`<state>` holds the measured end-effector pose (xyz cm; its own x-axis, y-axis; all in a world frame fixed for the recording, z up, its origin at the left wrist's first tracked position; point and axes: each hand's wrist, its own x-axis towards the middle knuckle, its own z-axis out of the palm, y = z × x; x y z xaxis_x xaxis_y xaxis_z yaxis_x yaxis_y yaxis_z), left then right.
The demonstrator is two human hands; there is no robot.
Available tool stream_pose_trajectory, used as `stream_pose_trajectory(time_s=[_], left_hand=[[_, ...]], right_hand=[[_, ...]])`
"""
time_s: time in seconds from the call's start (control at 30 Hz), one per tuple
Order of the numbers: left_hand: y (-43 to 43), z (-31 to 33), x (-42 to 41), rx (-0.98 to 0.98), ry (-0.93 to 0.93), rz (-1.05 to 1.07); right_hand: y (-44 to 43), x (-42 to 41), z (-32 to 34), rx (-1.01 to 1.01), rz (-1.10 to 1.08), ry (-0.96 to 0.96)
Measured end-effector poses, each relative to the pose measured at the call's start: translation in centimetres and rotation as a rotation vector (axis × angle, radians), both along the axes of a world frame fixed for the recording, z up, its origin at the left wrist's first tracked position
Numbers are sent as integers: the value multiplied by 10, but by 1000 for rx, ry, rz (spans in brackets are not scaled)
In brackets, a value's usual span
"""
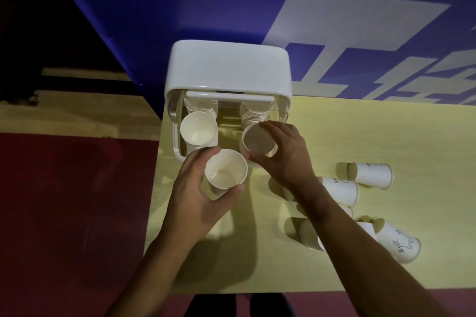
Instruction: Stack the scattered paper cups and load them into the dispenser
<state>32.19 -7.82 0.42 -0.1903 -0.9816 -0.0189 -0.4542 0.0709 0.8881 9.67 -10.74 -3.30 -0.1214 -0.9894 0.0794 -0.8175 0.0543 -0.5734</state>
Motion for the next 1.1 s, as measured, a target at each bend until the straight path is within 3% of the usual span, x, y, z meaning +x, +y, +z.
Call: stream_pose_trajectory(time_s=[0.2, 0.4, 0.47, 0.6, 0.9, 1.1], left_hand=[[-6, 10, -12, -18, 21, -5], [-20, 32, -38, -67, 73, -29], [-28, 34, -51, -103, 93, -50], [-42, 22, -71, -116, 51, -43], [-51, -19, -82, 19, -163, -68], [-52, -32, -86, 52, -214, -45]], right_hand=[[6, 0, 3, 77, -7, -143], [30, -3, 58, -50, -220, -618], [31, -3, 70, -91, -210, -698], [24, -6, 65, -73, -222, -691], [16, -10, 9, 81, -176, -446], [17, -4, 2, 122, -193, -428]])
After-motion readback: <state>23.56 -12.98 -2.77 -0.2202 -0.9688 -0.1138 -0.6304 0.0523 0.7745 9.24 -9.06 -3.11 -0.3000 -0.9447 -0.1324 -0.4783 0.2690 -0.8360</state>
